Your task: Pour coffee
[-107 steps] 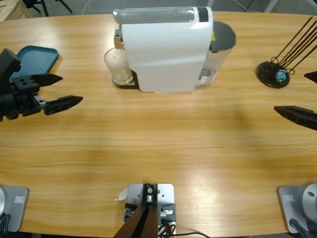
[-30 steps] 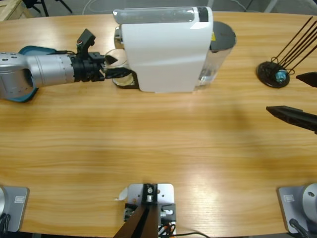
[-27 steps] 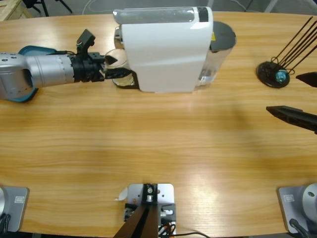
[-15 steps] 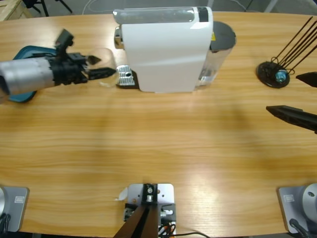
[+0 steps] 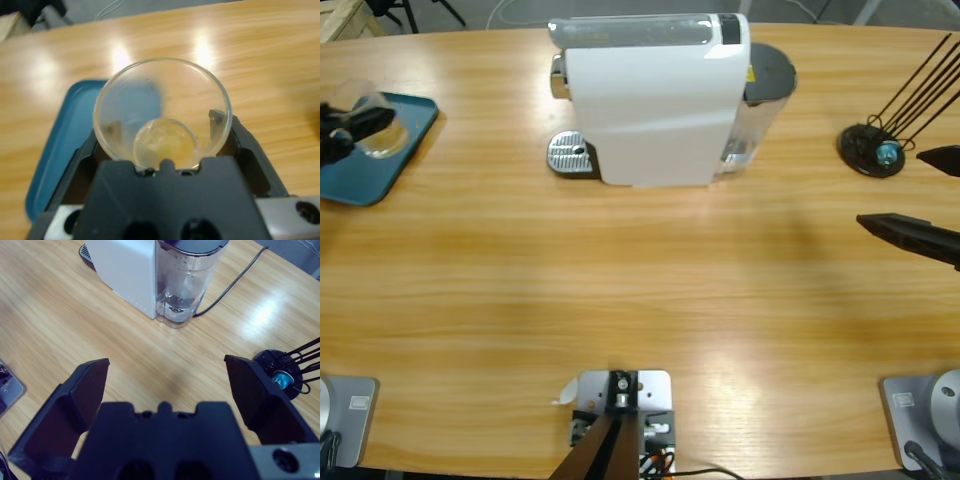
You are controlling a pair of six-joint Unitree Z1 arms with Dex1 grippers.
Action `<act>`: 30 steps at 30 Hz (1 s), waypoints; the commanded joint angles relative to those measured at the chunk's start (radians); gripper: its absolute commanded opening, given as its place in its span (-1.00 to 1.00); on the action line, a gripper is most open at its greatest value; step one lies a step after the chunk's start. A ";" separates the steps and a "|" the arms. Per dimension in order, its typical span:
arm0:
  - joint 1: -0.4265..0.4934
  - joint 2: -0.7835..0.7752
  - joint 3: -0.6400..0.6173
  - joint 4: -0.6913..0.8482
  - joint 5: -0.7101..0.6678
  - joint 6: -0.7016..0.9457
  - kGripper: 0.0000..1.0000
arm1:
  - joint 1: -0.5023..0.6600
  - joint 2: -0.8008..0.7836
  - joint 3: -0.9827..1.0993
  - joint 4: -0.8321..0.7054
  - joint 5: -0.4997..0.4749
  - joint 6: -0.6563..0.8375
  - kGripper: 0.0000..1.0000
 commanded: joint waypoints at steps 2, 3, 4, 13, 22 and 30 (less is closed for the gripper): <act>0.201 0.041 0.040 0.013 0.020 -0.089 -0.04 | -0.001 0.011 0.027 0.002 0.028 0.018 1.00; 0.211 0.050 0.040 0.012 0.028 -0.090 -0.04 | -0.001 0.008 0.027 0.003 0.028 0.019 1.00; 0.222 0.061 0.039 0.011 0.035 -0.091 -0.04 | -0.001 0.005 0.027 0.005 0.028 0.019 1.00; 0.257 0.148 0.040 -0.002 0.061 -0.103 -0.02 | -0.001 0.002 0.027 0.006 0.028 0.019 1.00; 0.263 0.250 0.044 -0.044 0.051 -0.136 0.90 | -0.001 -0.013 0.027 0.011 0.026 0.019 1.00; 0.242 0.170 0.144 -0.241 -0.007 -0.138 0.95 | -0.001 -0.014 0.027 0.011 0.026 0.020 1.00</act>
